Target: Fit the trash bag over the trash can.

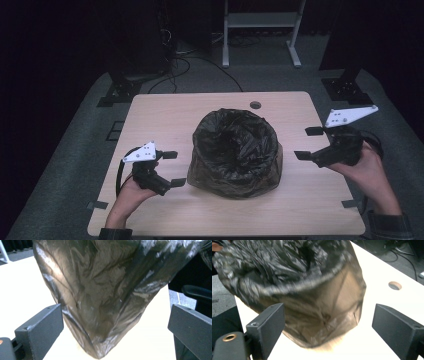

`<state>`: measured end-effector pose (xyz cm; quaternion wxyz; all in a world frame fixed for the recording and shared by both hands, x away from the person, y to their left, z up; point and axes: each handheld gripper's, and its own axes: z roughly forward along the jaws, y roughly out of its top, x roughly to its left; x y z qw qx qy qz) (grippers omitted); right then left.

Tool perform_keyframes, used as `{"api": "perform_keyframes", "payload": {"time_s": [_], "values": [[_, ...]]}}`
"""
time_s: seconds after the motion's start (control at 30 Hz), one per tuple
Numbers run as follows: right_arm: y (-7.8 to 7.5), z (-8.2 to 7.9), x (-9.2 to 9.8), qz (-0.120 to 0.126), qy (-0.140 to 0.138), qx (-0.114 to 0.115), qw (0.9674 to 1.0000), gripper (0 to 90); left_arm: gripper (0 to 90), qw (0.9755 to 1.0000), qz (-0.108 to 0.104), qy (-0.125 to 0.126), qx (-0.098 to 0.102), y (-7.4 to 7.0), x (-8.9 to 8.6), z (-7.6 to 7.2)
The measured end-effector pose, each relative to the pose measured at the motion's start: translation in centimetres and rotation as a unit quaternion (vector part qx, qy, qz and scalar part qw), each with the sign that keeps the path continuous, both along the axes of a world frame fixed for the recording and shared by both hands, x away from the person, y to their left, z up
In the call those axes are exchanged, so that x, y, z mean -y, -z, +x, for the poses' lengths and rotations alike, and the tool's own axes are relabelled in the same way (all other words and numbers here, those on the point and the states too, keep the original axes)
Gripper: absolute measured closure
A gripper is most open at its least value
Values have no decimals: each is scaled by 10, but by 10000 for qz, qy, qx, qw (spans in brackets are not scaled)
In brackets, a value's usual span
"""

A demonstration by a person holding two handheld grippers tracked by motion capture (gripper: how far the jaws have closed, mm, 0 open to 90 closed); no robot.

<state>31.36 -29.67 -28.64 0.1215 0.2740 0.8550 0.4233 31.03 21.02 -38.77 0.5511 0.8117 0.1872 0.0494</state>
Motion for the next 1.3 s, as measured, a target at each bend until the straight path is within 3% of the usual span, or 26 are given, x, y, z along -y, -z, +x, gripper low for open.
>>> {"api": "perform_keyframes", "payload": {"time_s": [0.17, 0.4, 0.63, 0.9, 0.93, 1.07, 1.1, 1.2, 1.3], "values": [[20, -12, 24, 66, 206, -27, 9998, 100, 0, 9998, 139, -121, -16, 5, -9, -8], [51, -22, 43, 96, 270, -130, 9995, 100, 0, 9993, 231, -278, -91, 14, -22, -17], [89, -27, 49, 87, 372, -175, 9991, 100, 0, 9983, 401, -407, -86, 24, -31, -24], [119, -29, 51, 5, 582, -101, 9983, 100, 0, 9969, 600, -516, -47, 33, -36, -29], [127, -30, 53, 2, 633, 16, 9980, 99, 0, 9960, 697, -551, -53, 36, -38, -31], [139, -32, 54, 12, 670, 71, 9977, 100, 0, 9936, 937, -612, -118, 46, -39, -31], [149, -33, 56, 19, 708, 42, 9975, 100, 0, 9906, 1182, -660, -177, 54, -40, -31], [161, -33, 57, 31, 724, -3, 9974, 100, 0, 9856, 1503, -736, -223, 63, -40, -31], [177, -32, 59, -20, 763, -129, 9970, 100, 0, 9833, 1627, -763, -297, 71, -42, -31]]}}
